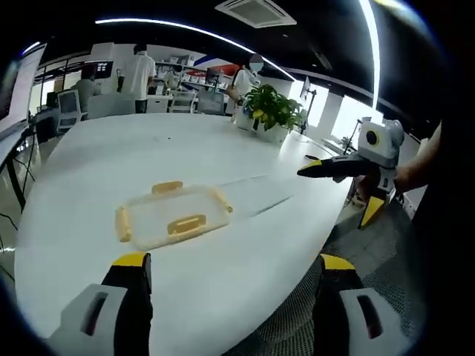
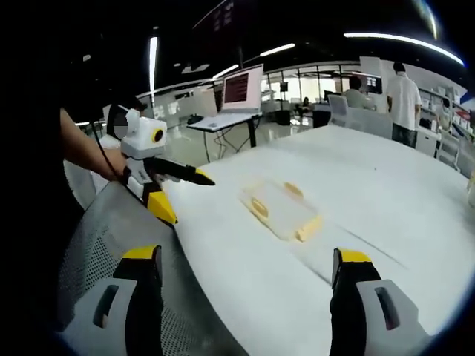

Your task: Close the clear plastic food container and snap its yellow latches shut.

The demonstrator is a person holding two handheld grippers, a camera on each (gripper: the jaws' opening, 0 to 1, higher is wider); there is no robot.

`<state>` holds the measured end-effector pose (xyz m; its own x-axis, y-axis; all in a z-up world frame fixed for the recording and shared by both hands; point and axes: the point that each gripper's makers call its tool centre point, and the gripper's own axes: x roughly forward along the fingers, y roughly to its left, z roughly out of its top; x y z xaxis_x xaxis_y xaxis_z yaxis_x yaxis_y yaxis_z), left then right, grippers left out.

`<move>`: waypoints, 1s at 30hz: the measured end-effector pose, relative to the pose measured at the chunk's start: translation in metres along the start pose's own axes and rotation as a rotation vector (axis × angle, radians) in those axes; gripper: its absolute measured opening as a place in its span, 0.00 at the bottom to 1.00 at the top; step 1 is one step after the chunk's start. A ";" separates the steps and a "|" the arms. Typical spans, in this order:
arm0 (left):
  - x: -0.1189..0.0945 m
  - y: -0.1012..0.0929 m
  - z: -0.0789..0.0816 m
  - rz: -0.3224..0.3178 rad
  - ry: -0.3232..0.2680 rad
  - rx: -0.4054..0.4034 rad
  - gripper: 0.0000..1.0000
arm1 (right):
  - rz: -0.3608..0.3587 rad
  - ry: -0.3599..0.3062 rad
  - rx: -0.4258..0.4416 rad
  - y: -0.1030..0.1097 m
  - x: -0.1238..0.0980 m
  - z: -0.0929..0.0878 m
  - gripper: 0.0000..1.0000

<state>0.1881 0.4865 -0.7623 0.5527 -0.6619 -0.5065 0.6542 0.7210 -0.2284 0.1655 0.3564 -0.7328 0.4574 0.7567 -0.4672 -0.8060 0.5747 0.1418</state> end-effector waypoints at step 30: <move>-0.008 0.059 -0.001 -0.171 0.099 0.155 0.84 | -0.137 0.014 -0.037 -0.005 0.058 0.026 0.91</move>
<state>0.2215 0.5344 -0.7727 0.3790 -0.7429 -0.5518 0.8095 0.5551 -0.1914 0.2062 0.4058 -0.7379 0.5591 0.6670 -0.4924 -0.7494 0.6606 0.0439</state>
